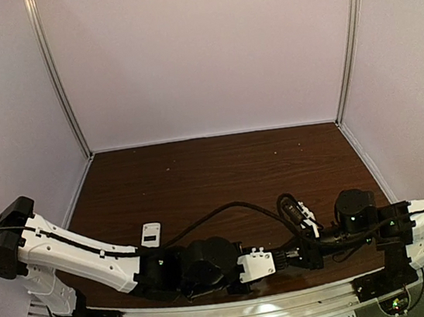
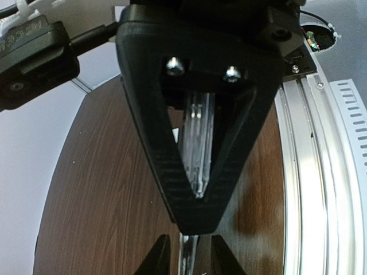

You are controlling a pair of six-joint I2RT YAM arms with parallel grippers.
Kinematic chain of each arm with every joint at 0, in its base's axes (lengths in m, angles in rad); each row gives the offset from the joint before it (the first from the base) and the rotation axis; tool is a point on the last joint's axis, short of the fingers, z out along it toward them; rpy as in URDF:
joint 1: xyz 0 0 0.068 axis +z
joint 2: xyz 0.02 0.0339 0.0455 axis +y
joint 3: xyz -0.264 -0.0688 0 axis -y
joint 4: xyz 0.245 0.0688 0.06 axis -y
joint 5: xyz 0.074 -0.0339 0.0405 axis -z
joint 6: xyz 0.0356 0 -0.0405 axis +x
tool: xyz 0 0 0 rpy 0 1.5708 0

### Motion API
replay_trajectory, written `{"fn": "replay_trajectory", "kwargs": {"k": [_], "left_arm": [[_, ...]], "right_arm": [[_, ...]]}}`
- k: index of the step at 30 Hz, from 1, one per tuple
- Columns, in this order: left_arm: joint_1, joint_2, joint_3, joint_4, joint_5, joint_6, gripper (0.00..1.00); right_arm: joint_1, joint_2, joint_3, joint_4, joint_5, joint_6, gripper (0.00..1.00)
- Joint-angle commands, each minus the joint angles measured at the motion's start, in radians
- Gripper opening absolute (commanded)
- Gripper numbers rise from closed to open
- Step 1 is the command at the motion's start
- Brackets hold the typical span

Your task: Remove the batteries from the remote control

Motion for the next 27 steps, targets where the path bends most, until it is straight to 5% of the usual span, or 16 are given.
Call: {"fn": "replay_trajectory", "kwargs": {"k": [1, 10, 18, 21, 27], "left_arm": [[-0.014, 0.025, 0.039, 0.000, 0.007, 0.013, 0.26], [-0.026, 0.039, 0.059, -0.018, -0.008, 0.016, 0.01], [-0.035, 0.043, 0.064, -0.021, -0.022, 0.016, 0.00], [-0.038, 0.041, 0.064, -0.025, -0.026, 0.011, 0.00], [-0.037, 0.042, 0.053, -0.025, -0.040, -0.004, 0.00]], "right_arm": [[0.007, 0.006, -0.017, 0.019, -0.001, 0.004, 0.00], [0.010, -0.004, -0.017, 0.010, 0.008, 0.003, 0.00], [0.009, 0.001, -0.017, 0.009, 0.024, 0.003, 0.01], [0.010, -0.002, -0.015, 0.003, 0.032, 0.005, 0.11], [0.010, -0.034, -0.021, -0.004, 0.049, 0.013, 0.56]]}}
